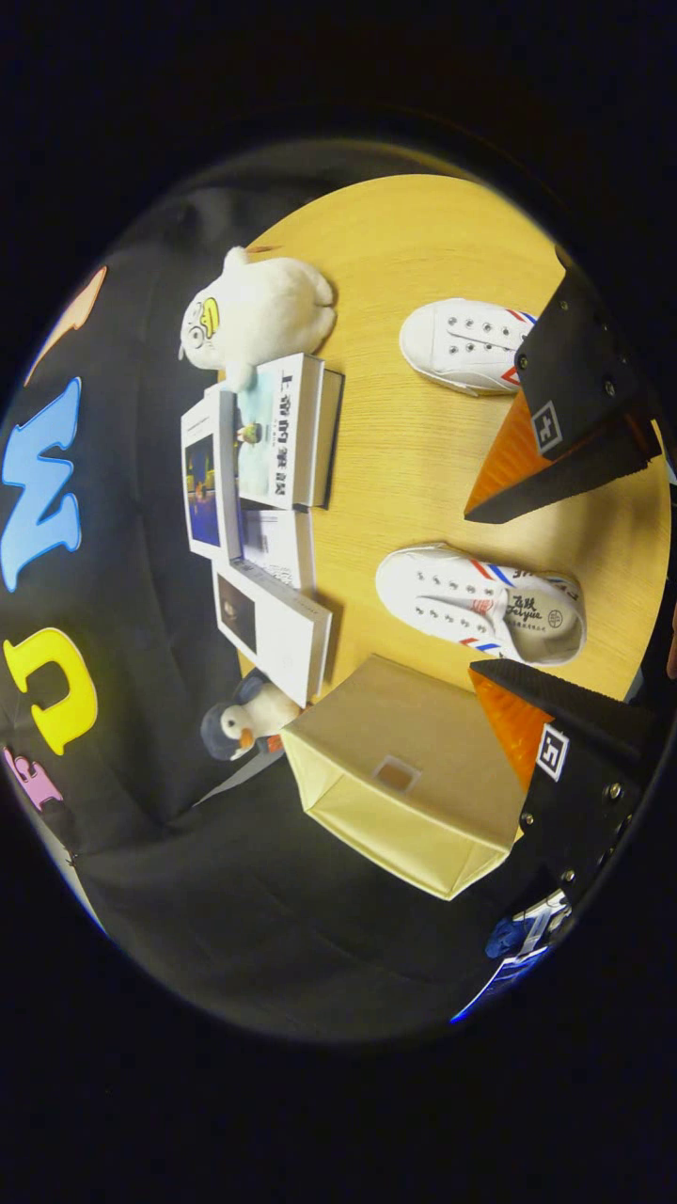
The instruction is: Open the storage box then place both shoes into the box .Put the left shoe in first, then the right shoe, with the right side of both shoes facing outward in a uniform manner.
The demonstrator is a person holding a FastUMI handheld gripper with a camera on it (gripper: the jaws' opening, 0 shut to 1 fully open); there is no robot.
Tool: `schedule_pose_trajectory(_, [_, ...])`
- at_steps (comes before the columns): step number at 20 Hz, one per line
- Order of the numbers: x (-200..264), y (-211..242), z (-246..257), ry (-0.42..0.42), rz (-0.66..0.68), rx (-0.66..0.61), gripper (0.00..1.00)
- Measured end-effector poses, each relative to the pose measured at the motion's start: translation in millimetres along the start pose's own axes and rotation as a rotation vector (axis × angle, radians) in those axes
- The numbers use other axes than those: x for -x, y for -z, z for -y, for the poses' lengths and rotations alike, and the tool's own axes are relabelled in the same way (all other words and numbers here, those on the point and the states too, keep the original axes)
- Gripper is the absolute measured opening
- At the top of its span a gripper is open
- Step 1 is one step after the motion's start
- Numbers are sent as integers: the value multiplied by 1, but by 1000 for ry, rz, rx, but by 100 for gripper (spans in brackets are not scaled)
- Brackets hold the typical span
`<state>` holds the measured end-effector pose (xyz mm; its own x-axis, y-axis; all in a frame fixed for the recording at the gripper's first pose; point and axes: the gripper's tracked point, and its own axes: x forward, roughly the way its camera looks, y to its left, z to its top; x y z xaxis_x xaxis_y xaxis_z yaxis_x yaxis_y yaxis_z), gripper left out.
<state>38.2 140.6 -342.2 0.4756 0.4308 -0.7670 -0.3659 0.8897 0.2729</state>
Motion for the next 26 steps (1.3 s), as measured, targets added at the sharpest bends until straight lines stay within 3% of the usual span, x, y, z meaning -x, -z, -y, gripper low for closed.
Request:
schedule_pose_trajectory(8, [-61,34,21,60,-152,14,89])
schedule_pose_trajectory(10, [-74,40,29,109,-193,41,88])
schedule_pose_trajectory(14, [-85,43,21,52,-210,58,81])
schedule_pose_trajectory(16, [-87,44,7,-29,-213,29,68])
schedule_pose_trajectory(18, [-85,43,8,-14,-226,17,24])
schedule_pose_trajectory(19, [-82,42,7,-13,-230,-8,13])
schedule_pose_trajectory(20, [-83,42,7,-15,-231,-50,13])
schedule_pose_trajectory(22, [-77,39,8,-24,-232,-90,3])
schedule_pose_trajectory(26, [-57,41,5,-43,-256,-174,1])
